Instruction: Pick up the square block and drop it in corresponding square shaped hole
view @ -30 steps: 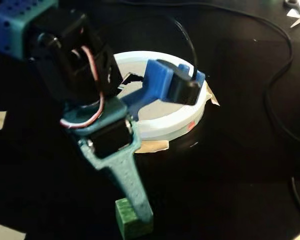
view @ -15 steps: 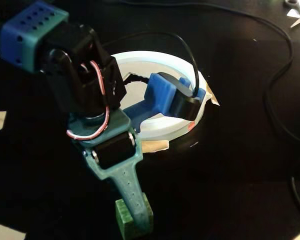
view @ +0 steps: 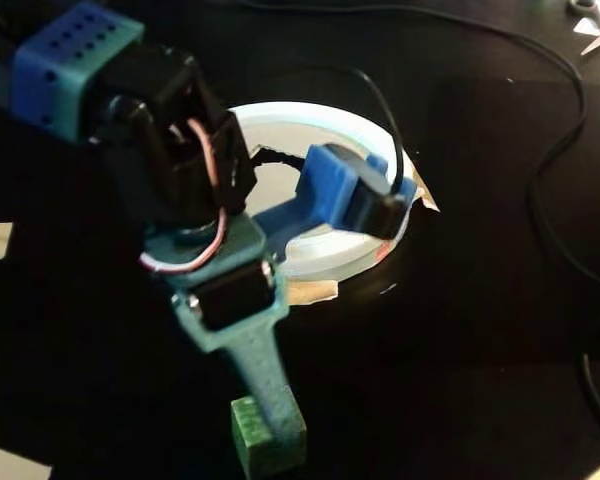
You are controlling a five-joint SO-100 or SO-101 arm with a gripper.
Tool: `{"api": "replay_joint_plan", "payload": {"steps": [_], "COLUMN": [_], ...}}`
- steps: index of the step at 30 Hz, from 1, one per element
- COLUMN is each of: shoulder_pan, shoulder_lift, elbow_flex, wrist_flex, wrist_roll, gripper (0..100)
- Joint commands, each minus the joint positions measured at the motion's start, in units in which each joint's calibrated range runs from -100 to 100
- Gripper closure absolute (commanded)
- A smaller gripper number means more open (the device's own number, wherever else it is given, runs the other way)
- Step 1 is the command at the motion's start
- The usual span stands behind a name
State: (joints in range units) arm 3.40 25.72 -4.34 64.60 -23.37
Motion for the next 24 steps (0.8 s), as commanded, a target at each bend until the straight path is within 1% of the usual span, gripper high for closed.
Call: {"api": "replay_joint_plan", "payload": {"steps": [1, 6, 8, 10, 11, 12, 13, 21, 24], "shoulder_pan": [-1.27, -1.27, -1.27, -1.27, -1.27, -1.27, -1.27, -0.77, -0.65], "shoulder_lift": [-0.60, -0.60, -0.60, -0.51, -0.51, -0.51, -0.51, 1.64, 3.07], "elbow_flex": [-4.95, -4.40, -4.40, -4.31, -4.31, -4.31, -4.31, -4.22, -4.22], "wrist_flex": [-0.72, -0.72, -0.72, -0.72, -0.72, -0.72, -0.72, -0.62, -0.62], "wrist_roll": [-0.34, -0.34, -0.34, -0.34, -0.34, -0.34, -0.34, -0.34, -0.34], "gripper": [19, 19, 21, 26, 30, 36, 38, 41, 40]}}
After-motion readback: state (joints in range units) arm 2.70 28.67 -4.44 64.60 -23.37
